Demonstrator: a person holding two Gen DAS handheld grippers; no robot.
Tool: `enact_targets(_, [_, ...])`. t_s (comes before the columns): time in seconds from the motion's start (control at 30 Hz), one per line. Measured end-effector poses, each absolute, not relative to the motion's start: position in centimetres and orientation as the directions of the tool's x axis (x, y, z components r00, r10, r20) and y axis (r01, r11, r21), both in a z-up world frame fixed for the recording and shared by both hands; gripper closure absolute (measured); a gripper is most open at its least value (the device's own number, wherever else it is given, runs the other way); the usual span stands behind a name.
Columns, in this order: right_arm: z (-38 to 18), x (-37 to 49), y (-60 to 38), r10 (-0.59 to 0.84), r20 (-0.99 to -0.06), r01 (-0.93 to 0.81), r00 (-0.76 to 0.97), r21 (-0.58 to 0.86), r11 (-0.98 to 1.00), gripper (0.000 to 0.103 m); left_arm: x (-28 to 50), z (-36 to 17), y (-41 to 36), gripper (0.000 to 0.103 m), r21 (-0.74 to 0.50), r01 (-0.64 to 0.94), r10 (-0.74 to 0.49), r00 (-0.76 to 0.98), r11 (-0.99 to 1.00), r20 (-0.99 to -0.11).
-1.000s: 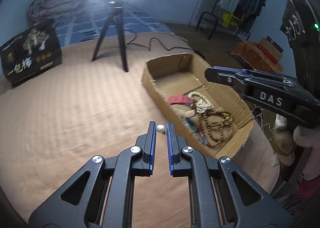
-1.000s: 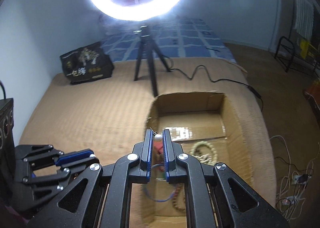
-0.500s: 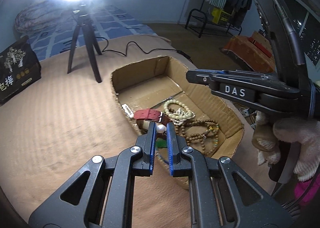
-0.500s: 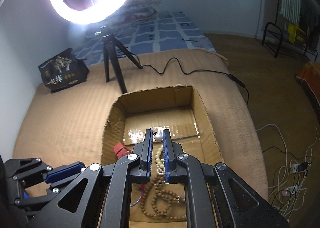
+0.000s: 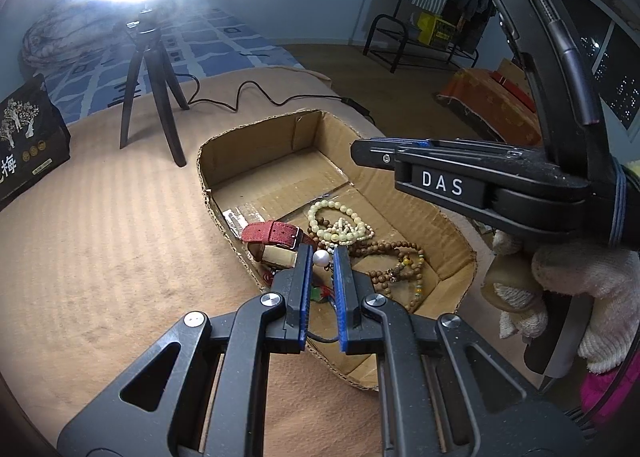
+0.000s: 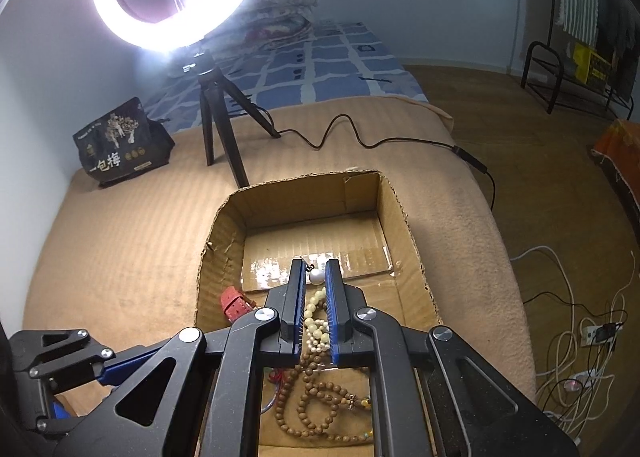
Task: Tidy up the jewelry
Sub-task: 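Open the right tool and the left tool to drop the earrings into the box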
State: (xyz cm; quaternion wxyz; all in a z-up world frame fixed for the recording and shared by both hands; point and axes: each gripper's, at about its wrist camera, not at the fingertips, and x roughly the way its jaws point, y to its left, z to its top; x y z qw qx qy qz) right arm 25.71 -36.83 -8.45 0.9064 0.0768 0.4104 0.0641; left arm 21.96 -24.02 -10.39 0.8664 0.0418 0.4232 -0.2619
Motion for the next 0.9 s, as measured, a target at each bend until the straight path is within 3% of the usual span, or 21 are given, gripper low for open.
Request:
enact_targets(0.2, [-8.4, 25.68, -36.64, 0.176, -0.734, -0.056, 0.656, 0.185, 0.981, 0.094, 21.85, -10.33, -24.04, 0.094, -0.136, 0.493, -0.412, 0.511, 0.859, -0.755])
enact_targets(0.3, [-8.45, 25.69, -36.42, 0.176, -0.737, -0.06, 0.653, 0.181, 0.982, 0.081, 21.84, -10.34, -24.0, 0.094, -0.131, 0.49, -0.407, 0.514, 0.862, -0.755])
enact_targets(0.47, [-8.5, 25.67, -36.38, 0.169, -0.739, -0.056, 0.652, 0.175, 0.983, 0.074, 21.79, -10.48, -24.02, 0.094, -0.118, 0.482, -0.391, 0.517, 0.868, -0.762])
enact_targets(0.5, [-8.5, 25.64, -36.42, 0.164, -0.739, -0.051, 0.653, 0.174, 0.984, 0.066, 21.75, -10.51, -24.0, 0.094, -0.116, 0.481, -0.388, 0.518, 0.869, -0.762])
enact_targets(0.57, [-8.48, 25.63, -36.46, 0.16, -0.737, -0.047, 0.657, 0.173, 0.984, 0.058, 21.72, -10.59, -23.98, 0.085, -0.109, 0.48, -0.382, 0.52, 0.87, -0.764])
enact_targets(0.63, [-8.45, 25.6, -36.5, 0.154, -0.738, -0.042, 0.657, 0.169, 0.985, 0.055, 21.59, -10.56, -23.87, 0.057, -0.101, 0.476, -0.377, 0.532, 0.874, -0.758])
enact_targets(0.73, [-8.48, 25.64, -36.41, 0.142, -0.742, -0.033, 0.656, 0.16, 0.987, 0.04, 21.51, -10.44, -23.65, 0.053, -0.093, 0.467, -0.371, 0.547, 0.879, -0.751])
enact_targets(0.9, [-8.33, 25.48, -36.32, 0.134, -0.741, -0.028, 0.658, 0.154, 0.988, 0.038, 21.52, -10.42, -23.47, 0.053, -0.091, 0.46, -0.362, 0.546, 0.883, -0.755])
